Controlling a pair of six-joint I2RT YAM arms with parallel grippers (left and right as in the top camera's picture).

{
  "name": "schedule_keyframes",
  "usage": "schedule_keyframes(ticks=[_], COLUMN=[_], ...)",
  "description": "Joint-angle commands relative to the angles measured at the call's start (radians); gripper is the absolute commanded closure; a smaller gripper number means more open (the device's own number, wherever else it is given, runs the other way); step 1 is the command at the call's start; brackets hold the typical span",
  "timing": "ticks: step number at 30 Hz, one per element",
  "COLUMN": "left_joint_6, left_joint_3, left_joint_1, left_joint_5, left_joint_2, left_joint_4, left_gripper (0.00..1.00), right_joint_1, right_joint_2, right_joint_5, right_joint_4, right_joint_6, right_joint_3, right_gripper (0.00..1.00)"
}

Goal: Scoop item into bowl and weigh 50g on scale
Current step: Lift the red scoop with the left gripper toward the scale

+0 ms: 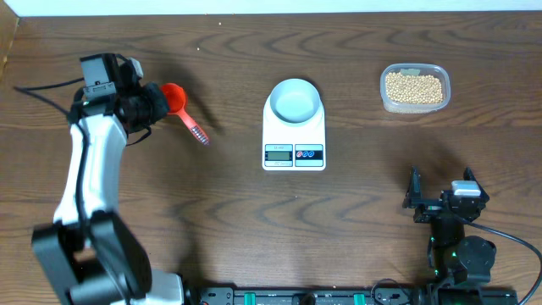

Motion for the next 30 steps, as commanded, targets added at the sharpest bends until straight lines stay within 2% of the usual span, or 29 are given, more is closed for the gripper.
schedule_keyframes(ticks=[1,6,15,30], left_joint_6=[-0.067,-0.068,-0.067,-0.068], left_joint_3=[0.007,0.007,0.007,0.007], left_joint_1=[-0.061,-0.124,-0.204,-0.222], left_joint_5=[0.011,0.011,0.011,-0.023], left_joint_2=[-0.095,-0.156,-0.161,-0.161], left_joint_4=[-0.064,-0.106,-0.143,-0.123], left_gripper=[0.93,0.93,0.93,0.93], right_joint_1=[0.006,0.006,0.006,0.006], right_joint_2=[-0.006,-0.006,-0.006,-0.006], right_joint_5=[0.008,0.008,0.008,0.008], right_joint_4=[-0.004,-0.004,-0.004,-0.004], right_joint_6=[-0.008,-0.008,-0.008,-0.008], right_joint_3=[-0.002,-0.002,-0.002,-0.002], right_gripper=[0.01,0.01,0.01,0.01])
